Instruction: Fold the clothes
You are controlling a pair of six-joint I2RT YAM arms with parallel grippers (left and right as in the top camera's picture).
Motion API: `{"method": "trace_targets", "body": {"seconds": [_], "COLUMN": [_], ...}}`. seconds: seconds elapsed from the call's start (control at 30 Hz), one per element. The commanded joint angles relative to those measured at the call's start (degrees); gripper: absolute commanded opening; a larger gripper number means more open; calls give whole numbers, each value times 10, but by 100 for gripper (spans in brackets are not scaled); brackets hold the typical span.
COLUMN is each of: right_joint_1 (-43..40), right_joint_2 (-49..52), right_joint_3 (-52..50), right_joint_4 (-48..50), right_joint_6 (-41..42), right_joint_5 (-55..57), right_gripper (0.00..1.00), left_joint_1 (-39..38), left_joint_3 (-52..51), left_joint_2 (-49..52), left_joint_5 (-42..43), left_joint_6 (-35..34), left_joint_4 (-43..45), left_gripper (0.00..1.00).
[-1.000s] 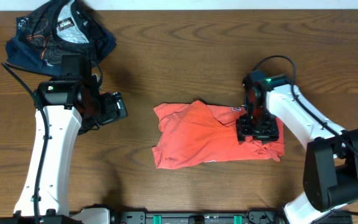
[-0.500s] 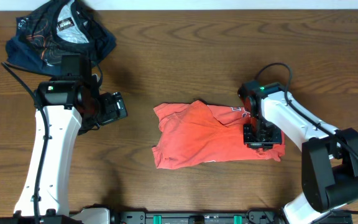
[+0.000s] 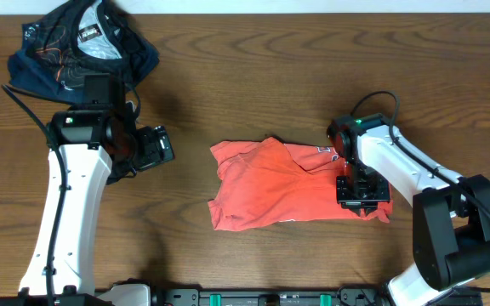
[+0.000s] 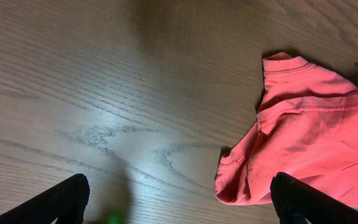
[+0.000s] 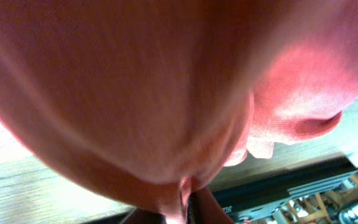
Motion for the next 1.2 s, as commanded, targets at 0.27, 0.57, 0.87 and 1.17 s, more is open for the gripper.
{"method": "trace_targets", "body": {"seconds": [0.27, 0.57, 0.87, 1.17], "right_joint_1": [6, -24, -125, -169], "right_joint_2": [-28, -91, -40, 26], "right_joint_3": [37, 98, 96, 94], "right_joint_4": [-13, 39, 118, 152], "right_joint_6": [30, 14, -89, -117], "right_joint_5": [5, -2, -98, -177], "right_gripper": [47, 61, 21, 5], "left_joint_1": [0, 0, 0, 0], "left_joint_3": [-3, -3, -3, -3], "left_joint_2": [3, 3, 3, 3], "left_joint_5": [-1, -1, -1, -1], "left_joint_6": [0, 0, 0, 0], "left_joint_4": [-2, 1, -1, -1], "left_gripper": [95, 95, 95, 95]}}
